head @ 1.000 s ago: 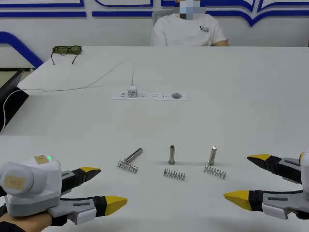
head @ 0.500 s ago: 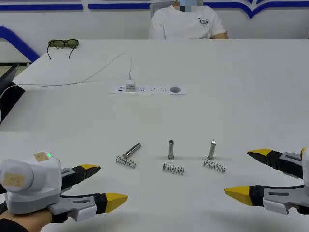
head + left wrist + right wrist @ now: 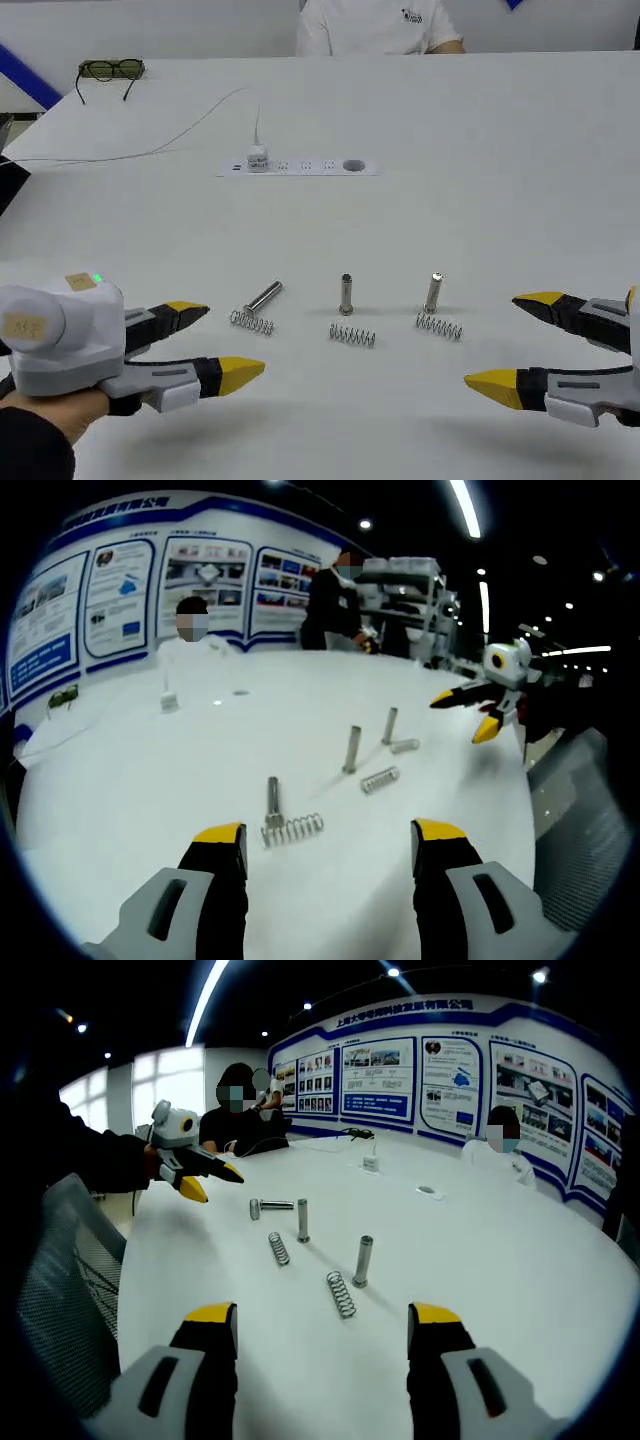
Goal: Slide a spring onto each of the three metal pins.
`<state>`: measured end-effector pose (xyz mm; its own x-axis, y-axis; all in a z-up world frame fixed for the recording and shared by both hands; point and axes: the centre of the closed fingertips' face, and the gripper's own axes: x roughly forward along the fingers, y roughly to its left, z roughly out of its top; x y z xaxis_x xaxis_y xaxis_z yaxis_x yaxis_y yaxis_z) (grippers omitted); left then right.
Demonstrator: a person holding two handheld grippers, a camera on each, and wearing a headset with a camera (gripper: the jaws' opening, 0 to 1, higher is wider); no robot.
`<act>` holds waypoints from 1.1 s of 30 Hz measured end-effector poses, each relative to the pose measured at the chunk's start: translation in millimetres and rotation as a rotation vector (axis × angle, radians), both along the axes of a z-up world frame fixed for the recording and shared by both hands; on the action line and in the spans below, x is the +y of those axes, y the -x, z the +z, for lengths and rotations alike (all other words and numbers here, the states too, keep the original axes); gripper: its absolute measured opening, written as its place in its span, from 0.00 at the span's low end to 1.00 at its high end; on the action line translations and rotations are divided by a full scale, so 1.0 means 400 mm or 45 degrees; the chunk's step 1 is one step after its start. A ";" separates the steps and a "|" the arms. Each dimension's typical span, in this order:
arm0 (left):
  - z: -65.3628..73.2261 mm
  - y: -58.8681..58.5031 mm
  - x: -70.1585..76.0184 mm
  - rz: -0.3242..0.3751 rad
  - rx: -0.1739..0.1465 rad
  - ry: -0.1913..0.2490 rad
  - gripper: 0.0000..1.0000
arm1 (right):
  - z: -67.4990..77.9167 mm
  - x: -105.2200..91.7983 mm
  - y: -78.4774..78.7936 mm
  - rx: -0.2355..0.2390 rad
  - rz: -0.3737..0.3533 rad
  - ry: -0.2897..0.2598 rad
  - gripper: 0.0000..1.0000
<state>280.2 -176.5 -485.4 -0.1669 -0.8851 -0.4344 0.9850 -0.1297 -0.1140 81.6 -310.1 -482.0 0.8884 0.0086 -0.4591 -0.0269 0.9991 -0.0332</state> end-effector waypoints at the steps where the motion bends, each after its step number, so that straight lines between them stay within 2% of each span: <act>1: 0.003 -0.001 -0.009 -0.010 -0.012 -0.002 0.67 | 0.000 -0.001 0.000 0.000 -0.001 0.000 0.70; 8: 0.009 -0.012 -0.082 -0.070 -0.097 -0.037 0.62 | 0.004 -0.006 0.005 -0.004 -0.010 0.006 0.70; 17: -0.006 -0.047 -0.153 -0.058 -0.157 -0.097 0.52 | 0.002 -0.013 0.011 -0.002 -0.023 0.002 0.70; 28: -0.048 -0.078 -0.188 -0.017 -0.189 -0.205 0.38 | -0.003 -0.018 0.014 0.004 -0.032 -0.007 0.70; 33: -0.059 -0.090 -0.199 -0.003 -0.220 -0.252 0.31 | -0.004 -0.020 0.015 0.006 -0.034 -0.009 0.70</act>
